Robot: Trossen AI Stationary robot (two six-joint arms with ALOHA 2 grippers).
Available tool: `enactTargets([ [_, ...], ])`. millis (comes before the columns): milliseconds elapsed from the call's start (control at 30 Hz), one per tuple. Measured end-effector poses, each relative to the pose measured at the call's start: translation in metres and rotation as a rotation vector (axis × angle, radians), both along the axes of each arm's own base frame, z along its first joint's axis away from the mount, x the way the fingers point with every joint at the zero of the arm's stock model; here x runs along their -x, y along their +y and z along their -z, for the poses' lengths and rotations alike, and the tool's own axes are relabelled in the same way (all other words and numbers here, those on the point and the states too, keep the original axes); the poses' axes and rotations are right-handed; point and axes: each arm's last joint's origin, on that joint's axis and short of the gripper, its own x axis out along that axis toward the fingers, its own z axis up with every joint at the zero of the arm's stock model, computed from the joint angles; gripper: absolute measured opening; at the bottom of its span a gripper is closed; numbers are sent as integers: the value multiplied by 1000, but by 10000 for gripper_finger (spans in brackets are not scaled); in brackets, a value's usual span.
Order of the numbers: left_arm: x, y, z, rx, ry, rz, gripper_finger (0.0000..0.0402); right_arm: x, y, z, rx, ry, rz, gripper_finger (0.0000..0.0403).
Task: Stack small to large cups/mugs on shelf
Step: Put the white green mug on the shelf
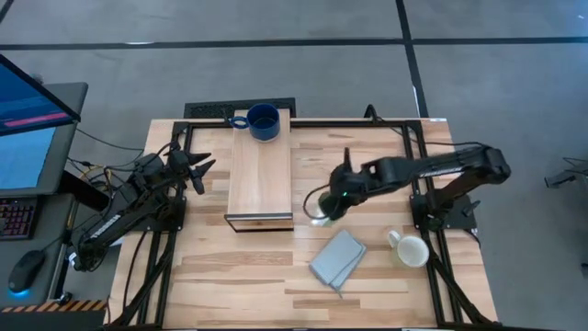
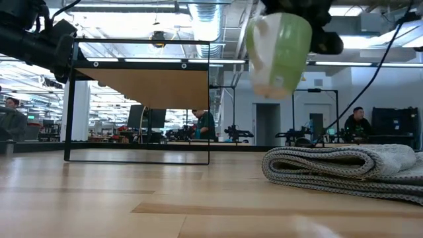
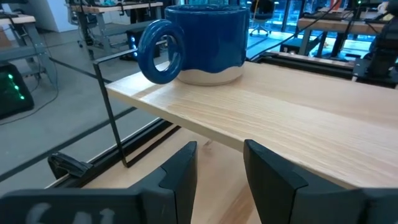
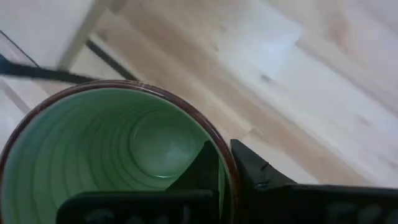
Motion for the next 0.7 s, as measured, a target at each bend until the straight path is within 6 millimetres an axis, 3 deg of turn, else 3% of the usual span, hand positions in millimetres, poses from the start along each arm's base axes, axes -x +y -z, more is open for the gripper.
enactTargets([
  [267,0,0,0,3,-2,15,123,-24,34,27,-53,57,-62,29],
  [700,0,0,0,17,-10,13,123,-81,93,28,-68,12,-250,29],
])
